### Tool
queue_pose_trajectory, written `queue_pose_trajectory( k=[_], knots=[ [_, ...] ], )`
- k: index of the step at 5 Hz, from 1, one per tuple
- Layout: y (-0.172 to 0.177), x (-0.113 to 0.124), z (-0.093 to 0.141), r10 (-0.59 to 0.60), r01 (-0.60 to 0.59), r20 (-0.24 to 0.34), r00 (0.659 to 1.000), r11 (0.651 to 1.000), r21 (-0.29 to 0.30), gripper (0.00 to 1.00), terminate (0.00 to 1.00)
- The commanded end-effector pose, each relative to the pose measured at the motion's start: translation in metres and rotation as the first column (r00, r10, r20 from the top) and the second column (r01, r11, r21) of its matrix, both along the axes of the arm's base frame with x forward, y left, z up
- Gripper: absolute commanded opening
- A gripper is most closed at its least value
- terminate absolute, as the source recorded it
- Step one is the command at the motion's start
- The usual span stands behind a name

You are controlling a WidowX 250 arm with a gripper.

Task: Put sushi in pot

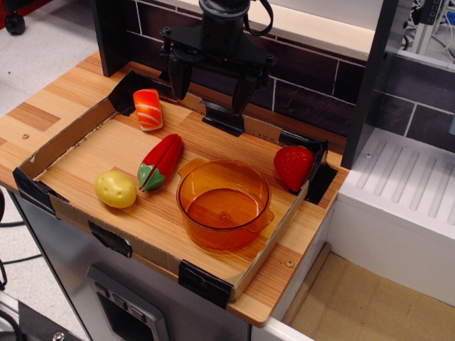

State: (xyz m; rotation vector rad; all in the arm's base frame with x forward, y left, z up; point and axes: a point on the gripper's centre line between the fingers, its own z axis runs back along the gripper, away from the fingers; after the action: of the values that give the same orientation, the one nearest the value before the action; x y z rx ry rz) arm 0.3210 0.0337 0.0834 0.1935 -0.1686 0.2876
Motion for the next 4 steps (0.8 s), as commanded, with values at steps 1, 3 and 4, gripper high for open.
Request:
queue_pose_trajectory(
  k=[1,3,4],
  knots=[
    [0.000,0.000,0.000,0.000,0.000,0.000,1.000,1.000,0.000,1.00,0.00],
    [0.074,0.035,0.011,0.185,-0.178,0.060,0.981,0.978,-0.108,1.00,0.00],
    [0.097,0.035,0.002,0.193,-0.184,0.064,0.979,0.975,-0.126,1.00,0.00]
  ],
)
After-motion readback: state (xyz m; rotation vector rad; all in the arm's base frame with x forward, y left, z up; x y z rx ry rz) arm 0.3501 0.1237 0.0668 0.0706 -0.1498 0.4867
